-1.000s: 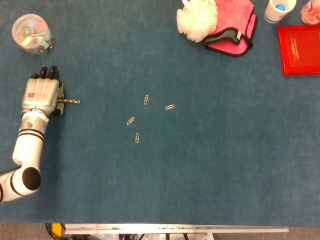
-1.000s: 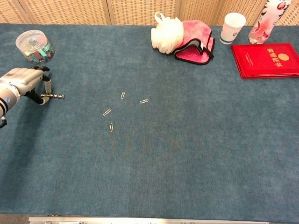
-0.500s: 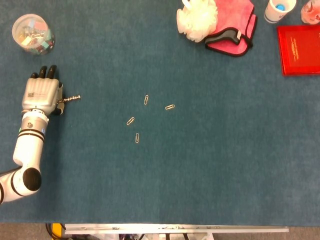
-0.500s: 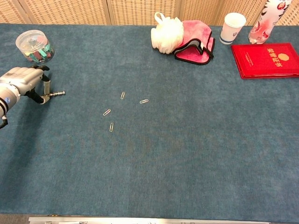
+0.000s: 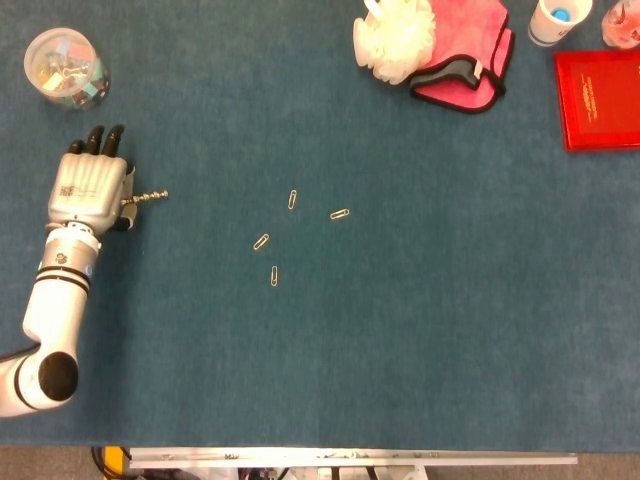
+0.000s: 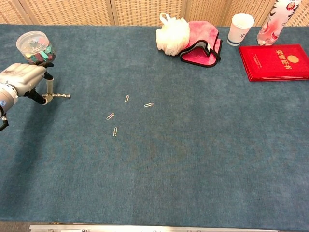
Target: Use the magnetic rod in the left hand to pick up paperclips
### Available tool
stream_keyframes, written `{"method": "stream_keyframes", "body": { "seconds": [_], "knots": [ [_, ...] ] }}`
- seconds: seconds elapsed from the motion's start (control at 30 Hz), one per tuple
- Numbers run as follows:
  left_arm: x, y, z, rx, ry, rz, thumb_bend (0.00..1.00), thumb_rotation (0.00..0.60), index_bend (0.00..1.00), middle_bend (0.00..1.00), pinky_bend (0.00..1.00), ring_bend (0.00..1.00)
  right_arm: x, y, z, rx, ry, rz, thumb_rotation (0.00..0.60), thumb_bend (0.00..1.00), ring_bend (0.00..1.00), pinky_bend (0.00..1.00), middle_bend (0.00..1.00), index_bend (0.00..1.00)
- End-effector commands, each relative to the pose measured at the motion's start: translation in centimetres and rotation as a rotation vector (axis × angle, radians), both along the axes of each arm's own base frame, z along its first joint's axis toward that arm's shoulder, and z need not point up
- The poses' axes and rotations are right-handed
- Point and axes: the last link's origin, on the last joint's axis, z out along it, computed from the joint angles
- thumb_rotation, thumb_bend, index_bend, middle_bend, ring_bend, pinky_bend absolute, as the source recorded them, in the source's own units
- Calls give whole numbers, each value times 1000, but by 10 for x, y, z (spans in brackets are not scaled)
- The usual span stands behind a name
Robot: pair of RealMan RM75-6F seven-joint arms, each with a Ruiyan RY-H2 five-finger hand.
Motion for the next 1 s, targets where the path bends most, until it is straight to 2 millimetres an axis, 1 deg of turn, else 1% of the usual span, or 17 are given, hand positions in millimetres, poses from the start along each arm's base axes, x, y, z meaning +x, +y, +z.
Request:
{"method": "stream_keyframes", "body": {
  "seconds": [0.03,0.53,0.67,1.0],
  "knots": [
    [7,-4,6,5,14,-33,355,600,556,72,157,26,0,0,0,1,0,0,600,201,116,328,184,213],
    [32,-19,14,-17,37,-137,355,600,556,80,157,26,0,0,1,-1,-2,1,600,202,116,328,184,212],
    [41,-27,15,-30,40,-176,355,600,556,81,157,26,1,1,1,-2,-4,3,600,202,116,328,184,213],
    [71,-49,15,-64,39,-286,355,600,557,86,157,26,3,2,3,-6,-10,15,600,202,116,328,184,213]
  ]
}}
